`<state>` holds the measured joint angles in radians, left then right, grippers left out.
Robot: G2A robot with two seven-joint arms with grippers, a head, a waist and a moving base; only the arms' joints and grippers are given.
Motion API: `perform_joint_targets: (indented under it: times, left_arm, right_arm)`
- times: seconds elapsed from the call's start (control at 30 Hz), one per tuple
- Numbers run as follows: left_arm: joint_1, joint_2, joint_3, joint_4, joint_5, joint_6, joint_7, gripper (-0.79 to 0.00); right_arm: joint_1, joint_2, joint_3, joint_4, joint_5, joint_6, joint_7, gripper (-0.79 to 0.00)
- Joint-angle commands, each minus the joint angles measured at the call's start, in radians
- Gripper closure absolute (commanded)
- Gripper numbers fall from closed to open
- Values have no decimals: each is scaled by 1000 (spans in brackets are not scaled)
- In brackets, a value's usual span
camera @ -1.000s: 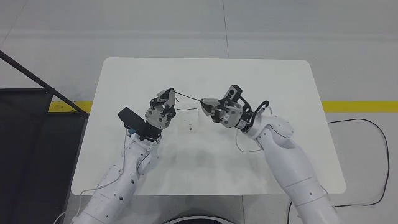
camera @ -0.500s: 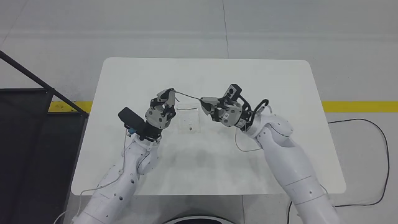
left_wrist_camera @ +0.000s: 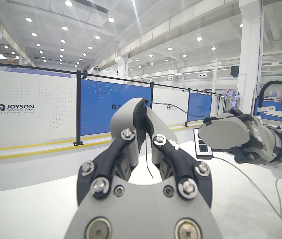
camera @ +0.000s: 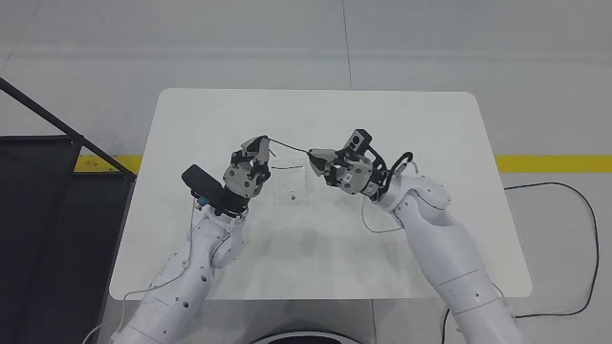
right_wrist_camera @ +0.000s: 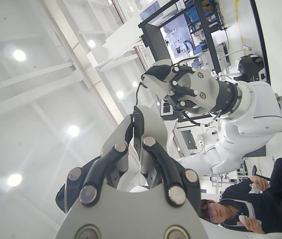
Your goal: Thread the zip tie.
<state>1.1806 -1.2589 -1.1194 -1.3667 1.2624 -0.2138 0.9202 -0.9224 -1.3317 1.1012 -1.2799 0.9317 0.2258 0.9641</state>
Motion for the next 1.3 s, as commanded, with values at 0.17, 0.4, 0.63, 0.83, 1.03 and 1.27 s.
perform_joint_targets:
  times: [0.17, 0.4, 0.63, 0.83, 1.03, 1.27]
  left_arm:
    - [0, 0, 0, 0, 0, 0, 0, 0]
    - [0, 0, 0, 0, 0, 0, 0, 0]
    - [0, 0, 0, 0, 0, 0, 0, 0]
    - [0, 0, 0, 0, 0, 0, 0, 0]
    - [0, 0, 0, 0, 0, 0, 0, 0]
    - [0, 0, 0, 0, 0, 0, 0, 0]
  right_arm:
    - [1, -1, -2, 0, 2, 0, -4, 0]
    - [3, -2, -5, -3, -3, 1, -18, 0]
    - [4, -4, -10, -8, -11, 6, -45, 0]
    - [-1, -4, -8, -13, -4, -6, -27, 0]
    - [-9, -2, 2, -11, 3, -12, -2, 0]
    - [-10, -1, 4, -10, 4, -9, 3, 0]
